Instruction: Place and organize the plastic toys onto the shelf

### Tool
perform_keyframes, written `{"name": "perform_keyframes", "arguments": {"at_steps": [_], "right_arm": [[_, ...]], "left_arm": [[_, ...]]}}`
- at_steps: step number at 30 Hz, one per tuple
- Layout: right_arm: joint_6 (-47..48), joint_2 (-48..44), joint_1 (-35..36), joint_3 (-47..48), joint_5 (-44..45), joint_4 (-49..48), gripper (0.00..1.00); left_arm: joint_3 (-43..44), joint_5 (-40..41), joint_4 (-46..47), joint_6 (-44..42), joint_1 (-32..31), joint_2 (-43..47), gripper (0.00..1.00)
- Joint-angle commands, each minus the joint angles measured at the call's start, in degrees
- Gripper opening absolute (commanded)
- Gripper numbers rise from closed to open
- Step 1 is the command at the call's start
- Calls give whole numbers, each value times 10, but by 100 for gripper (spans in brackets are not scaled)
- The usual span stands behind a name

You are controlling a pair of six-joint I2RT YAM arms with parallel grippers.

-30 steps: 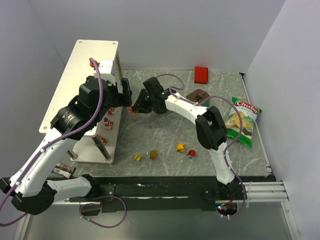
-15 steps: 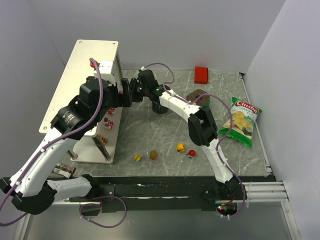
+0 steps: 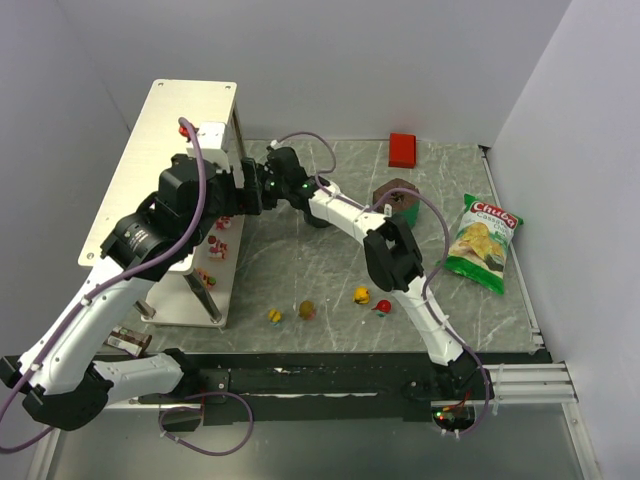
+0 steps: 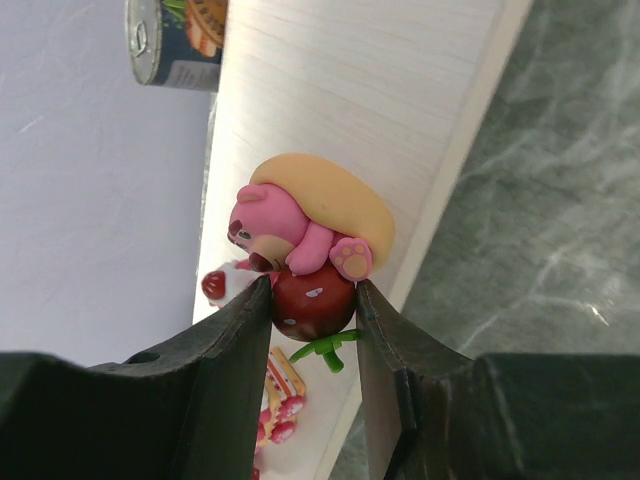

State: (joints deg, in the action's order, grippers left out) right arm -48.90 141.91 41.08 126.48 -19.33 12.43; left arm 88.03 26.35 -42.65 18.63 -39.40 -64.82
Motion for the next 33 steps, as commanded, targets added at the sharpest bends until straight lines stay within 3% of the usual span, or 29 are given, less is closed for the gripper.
{"name": "perform_keyframes", "arguments": {"at_steps": [1,29,33], "right_arm": [[12,10,5,50,3,-33,1],[-8,59,6,94,25,14,21],[-12,58,5,93,26,20,28]], "left_arm": [[-5,5,17,-10,2,14,97],[19,-2,11,-8,2,13,96],[20,-2,10,-9,2,12,96]]}}
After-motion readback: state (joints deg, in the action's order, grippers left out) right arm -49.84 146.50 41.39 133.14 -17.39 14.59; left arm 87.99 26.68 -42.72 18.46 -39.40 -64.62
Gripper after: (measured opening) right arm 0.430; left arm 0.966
